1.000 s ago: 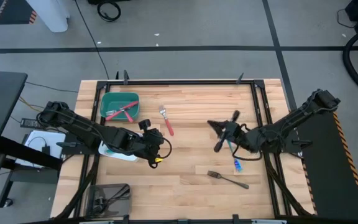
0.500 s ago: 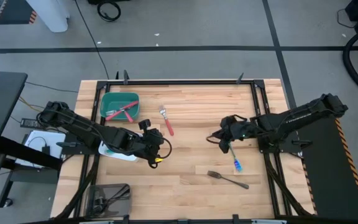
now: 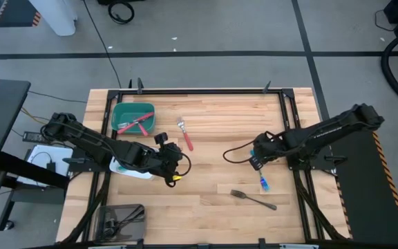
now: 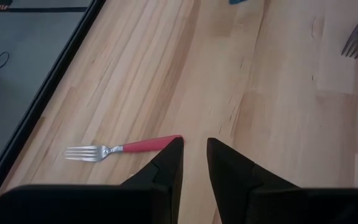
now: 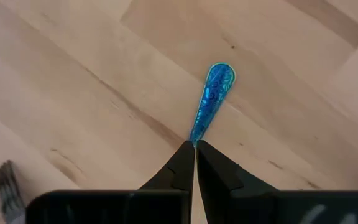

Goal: Sort silverware by color (type)
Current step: Put the blue fork into the white bin

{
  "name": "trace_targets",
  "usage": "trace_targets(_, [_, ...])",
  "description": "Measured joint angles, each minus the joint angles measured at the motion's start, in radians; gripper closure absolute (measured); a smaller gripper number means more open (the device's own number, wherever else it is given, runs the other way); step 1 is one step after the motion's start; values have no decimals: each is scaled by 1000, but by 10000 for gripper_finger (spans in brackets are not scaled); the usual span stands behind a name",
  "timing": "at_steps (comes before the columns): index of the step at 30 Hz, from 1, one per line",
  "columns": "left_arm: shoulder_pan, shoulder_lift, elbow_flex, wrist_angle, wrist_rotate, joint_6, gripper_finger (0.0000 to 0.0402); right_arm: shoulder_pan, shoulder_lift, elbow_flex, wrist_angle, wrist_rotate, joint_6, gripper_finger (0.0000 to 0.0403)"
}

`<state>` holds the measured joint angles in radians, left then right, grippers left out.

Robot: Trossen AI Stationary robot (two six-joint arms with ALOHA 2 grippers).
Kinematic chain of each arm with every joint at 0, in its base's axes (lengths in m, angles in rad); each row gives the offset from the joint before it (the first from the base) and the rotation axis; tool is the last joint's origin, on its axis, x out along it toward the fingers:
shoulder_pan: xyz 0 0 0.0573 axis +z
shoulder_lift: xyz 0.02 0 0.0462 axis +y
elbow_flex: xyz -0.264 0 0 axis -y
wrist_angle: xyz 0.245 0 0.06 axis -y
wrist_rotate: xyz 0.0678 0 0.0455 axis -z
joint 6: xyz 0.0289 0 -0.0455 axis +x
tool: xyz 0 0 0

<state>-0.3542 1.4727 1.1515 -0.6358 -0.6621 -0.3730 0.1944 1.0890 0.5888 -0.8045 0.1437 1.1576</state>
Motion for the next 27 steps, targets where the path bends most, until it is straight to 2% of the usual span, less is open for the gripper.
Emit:
trace_targets(5, [0,0,0,-1,0,3,320,-2,21,0,10,5,-135,375])
trace_targets(11, [0,0,0,0,0,3,320,-16,23,1,-20,-18,-104,373])
trace_targets(17, [0,0,0,0,0,3,320,-14,45,1,-65,-141,-102,355])
trace_targets(27, [0,0,0,3,0,3,320,8,156,1,-67,-171,-103,319])
